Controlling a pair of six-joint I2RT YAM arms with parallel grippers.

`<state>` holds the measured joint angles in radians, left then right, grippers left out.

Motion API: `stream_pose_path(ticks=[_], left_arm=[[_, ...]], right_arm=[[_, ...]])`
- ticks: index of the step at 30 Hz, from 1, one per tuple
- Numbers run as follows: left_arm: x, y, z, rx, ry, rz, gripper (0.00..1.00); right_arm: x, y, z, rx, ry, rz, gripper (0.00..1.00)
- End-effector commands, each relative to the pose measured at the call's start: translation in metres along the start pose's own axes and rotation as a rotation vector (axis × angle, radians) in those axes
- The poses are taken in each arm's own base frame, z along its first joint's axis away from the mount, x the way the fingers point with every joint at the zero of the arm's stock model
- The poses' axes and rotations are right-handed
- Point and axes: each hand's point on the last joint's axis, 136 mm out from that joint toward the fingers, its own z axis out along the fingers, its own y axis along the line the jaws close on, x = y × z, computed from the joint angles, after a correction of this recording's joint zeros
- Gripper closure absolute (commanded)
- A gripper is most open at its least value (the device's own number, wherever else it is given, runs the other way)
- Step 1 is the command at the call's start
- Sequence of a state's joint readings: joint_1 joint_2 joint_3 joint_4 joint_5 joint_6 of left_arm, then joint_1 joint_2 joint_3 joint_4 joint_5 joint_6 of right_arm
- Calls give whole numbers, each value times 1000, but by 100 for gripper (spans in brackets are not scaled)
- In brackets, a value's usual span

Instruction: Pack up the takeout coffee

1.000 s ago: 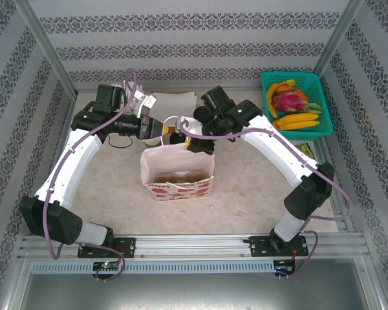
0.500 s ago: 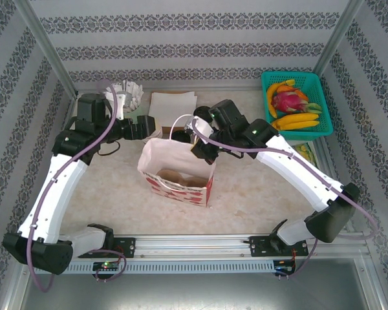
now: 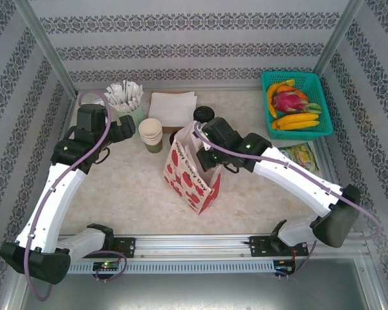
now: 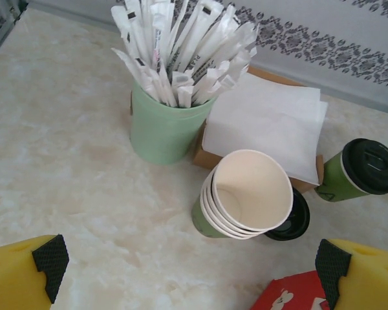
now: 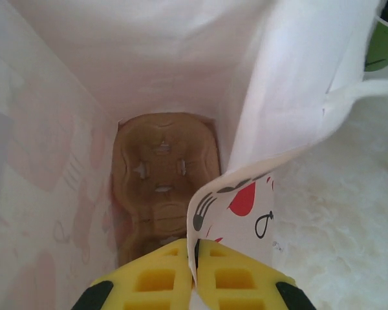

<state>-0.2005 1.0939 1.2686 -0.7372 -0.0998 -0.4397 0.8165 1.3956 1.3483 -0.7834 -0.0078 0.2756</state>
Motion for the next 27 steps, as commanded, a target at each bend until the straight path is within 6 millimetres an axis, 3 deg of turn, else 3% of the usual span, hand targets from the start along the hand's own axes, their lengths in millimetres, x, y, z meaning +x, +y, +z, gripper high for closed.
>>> stream_pose_path(ticks=[1,7,12,16,20,24,27], left_arm=[[2,13,2,-62,10,-32,0],[16,17,13,-94,77,-54,0],[41,21,27,-117,179,-52,0],[60,40,25,-204,236,-18,0],[83,50,22,-227,278,-57,0],[109,50,25,-184,296,-143,0],[117,56,22,-196,284,-174,0]], right_arm=[[-6,-1,-14,30,-28,51,100],[-8,-3,-21,23,-77,136,100],[-17,-11,-32,50,-164,194,100],[-20,-12,-43,33,-224,203,100],[-18,-4,-37,-20,-215,278,100],[-30,13,-28,-64,-244,336,100],[-38,21,-23,-78,-262,354,100]])
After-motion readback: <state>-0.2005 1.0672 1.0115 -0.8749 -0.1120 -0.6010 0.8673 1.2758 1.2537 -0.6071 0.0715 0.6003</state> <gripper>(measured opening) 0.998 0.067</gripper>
